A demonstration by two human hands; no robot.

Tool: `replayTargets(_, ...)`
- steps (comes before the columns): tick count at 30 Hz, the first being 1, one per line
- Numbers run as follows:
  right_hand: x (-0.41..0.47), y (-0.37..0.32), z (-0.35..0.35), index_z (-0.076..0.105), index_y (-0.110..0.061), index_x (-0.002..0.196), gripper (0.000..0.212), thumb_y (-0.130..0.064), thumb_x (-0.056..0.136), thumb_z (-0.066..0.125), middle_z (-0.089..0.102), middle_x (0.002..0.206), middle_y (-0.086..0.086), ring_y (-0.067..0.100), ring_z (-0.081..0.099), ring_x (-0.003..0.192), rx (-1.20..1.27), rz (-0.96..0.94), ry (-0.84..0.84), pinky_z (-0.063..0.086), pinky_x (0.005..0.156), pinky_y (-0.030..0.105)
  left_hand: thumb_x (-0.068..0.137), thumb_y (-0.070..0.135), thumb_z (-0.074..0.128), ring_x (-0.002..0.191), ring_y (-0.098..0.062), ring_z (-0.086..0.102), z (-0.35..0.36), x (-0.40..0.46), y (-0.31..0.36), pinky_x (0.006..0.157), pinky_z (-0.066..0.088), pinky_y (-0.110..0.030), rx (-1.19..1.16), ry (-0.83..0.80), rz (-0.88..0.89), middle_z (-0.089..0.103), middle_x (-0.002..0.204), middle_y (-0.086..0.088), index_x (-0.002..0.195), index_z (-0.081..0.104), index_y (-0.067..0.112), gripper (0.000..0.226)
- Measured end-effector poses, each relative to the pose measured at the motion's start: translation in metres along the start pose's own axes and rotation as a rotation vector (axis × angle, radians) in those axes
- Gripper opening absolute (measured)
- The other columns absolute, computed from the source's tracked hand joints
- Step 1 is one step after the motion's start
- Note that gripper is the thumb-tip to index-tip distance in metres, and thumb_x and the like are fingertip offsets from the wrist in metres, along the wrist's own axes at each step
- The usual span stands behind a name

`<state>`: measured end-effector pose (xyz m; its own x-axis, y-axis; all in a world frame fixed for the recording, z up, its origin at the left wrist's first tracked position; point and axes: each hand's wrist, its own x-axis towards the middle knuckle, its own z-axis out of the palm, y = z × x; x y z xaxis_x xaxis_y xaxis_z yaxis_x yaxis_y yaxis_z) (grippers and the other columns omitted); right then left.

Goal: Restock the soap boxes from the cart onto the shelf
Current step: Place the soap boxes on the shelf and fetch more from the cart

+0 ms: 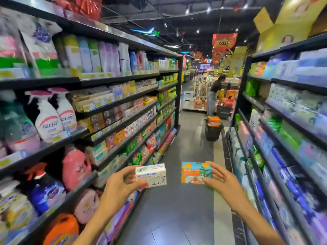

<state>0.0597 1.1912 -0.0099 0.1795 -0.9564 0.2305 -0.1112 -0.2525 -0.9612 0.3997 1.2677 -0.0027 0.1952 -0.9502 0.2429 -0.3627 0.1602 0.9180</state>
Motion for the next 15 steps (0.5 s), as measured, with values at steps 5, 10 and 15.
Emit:
replayTargets(5, 0.085, 0.023, -0.041, 0.059, -0.018, 0.130, 0.056, -0.001, 0.079, 0.077, 0.070, 0.123, 0.000, 0.014, 0.065, 0.116, 0.029, -0.001, 0.060, 0.053, 0.099, 0.031, 0.074, 0.011, 0.087, 0.095, -0.010, 0.075, 0.049, 0.101, -0.003, 0.082, 0.060, -0.026, -0.023, -0.055, 0.041, 0.078, 0.101, 0.012, 0.115, 0.071, 0.025, 0.046)
replayTargets(10, 0.185, 0.048, -0.068, 0.057, -0.011, 0.132, 0.055, 0.004, 0.081, 0.074, 0.070, 0.123, 0.001, 0.009, 0.067, 0.111, 0.031, -0.012, 0.113, 0.054, 0.085, 0.017, 0.073, 0.008, 0.088, 0.088, -0.006, 0.075, 0.095, 0.217, -0.017, 0.075, 0.058, -0.017, -0.047, -0.067, 0.102, 0.078, 0.096, 0.014, 0.111, 0.072, 0.023, 0.045)
replayTargets(15, 0.301, 0.073, -0.087, 0.054, -0.007, 0.134, 0.059, 0.006, 0.080, 0.074, 0.069, 0.124, 0.009, 0.019, 0.067, 0.113, 0.037, -0.009, 0.138, 0.056, 0.089, 0.024, 0.076, 0.008, 0.086, 0.094, -0.012, 0.075, 0.129, 0.339, -0.028, 0.077, 0.060, -0.022, -0.070, -0.116, 0.125, 0.079, 0.101, 0.007, 0.116, 0.072, 0.020, 0.044)
